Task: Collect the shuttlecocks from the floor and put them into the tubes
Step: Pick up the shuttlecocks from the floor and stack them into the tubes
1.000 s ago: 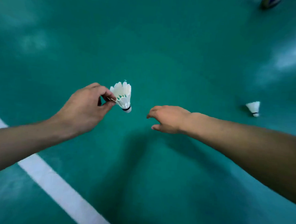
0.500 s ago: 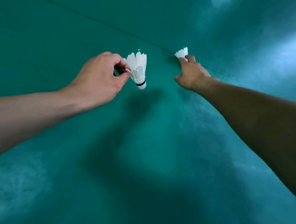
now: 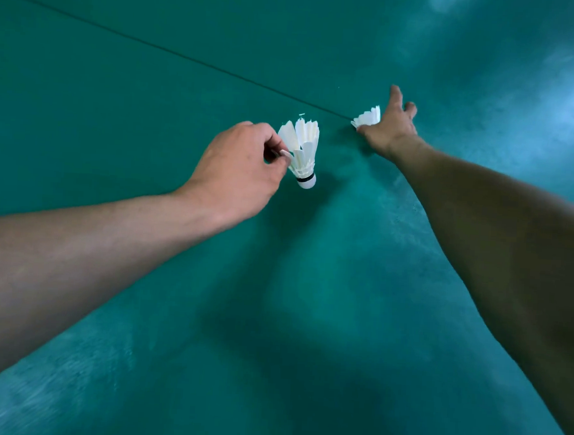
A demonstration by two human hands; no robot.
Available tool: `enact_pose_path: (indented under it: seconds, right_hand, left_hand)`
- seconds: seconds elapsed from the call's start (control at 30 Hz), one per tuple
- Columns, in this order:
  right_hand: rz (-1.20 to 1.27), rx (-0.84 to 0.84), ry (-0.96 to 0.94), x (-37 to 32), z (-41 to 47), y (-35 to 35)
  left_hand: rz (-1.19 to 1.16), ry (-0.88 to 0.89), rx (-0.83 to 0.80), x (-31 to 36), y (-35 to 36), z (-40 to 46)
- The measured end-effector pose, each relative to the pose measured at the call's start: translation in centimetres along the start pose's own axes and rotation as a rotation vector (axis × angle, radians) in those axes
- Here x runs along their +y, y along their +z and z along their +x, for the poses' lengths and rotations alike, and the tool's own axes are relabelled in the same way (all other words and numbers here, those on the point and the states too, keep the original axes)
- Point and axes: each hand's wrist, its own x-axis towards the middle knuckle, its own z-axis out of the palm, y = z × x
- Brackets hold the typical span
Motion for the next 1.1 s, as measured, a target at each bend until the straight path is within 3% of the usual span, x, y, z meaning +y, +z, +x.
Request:
enact_pose_path:
  seconds: [0.13, 0.23, 0.4, 0.53, 0.63, 0.87, 1.1]
  right_hand:
    - [-0.132, -0.064, -0.008, -1.0, 1.6, 1.3]
    - [-0.1, -0.143, 0.011, -0.6, 2.0, 2.6]
    - [-0.14, 0.095, -0.26, 0.5, 0.3, 4.1]
    - [-0.31, -0.107, -0.383, 2.5, -1.2, 4.9]
    - [-0.381, -0.099, -0.394, 2.8, -1.7, 4.8]
    - [-0.403, -0.001, -0.568, -2.0, -4.8, 5.1]
    - [-0.428, 0.045, -0.845, -9.7, -11.1, 5.8]
  left_hand:
    - [0.041, -0.053, -0.019, -2.8, -0.4, -0.3]
    - [0.048, -0.062, -0.028, -3.8, -0.6, 0.0]
    - [0.024, -0.078, 0.013, -3.8, -0.9, 1.2]
    - [0.004, -0.09, 0.034, -4.0, -1.7, 1.2]
    - [0.003, -0.096, 0.035, -4.3, -2.2, 0.4]
    - [0.068, -0.079, 0.027, -5.5, -4.1, -2.0]
    - [0.104, -0.033, 0.154, -8.1, -9.3, -6.0]
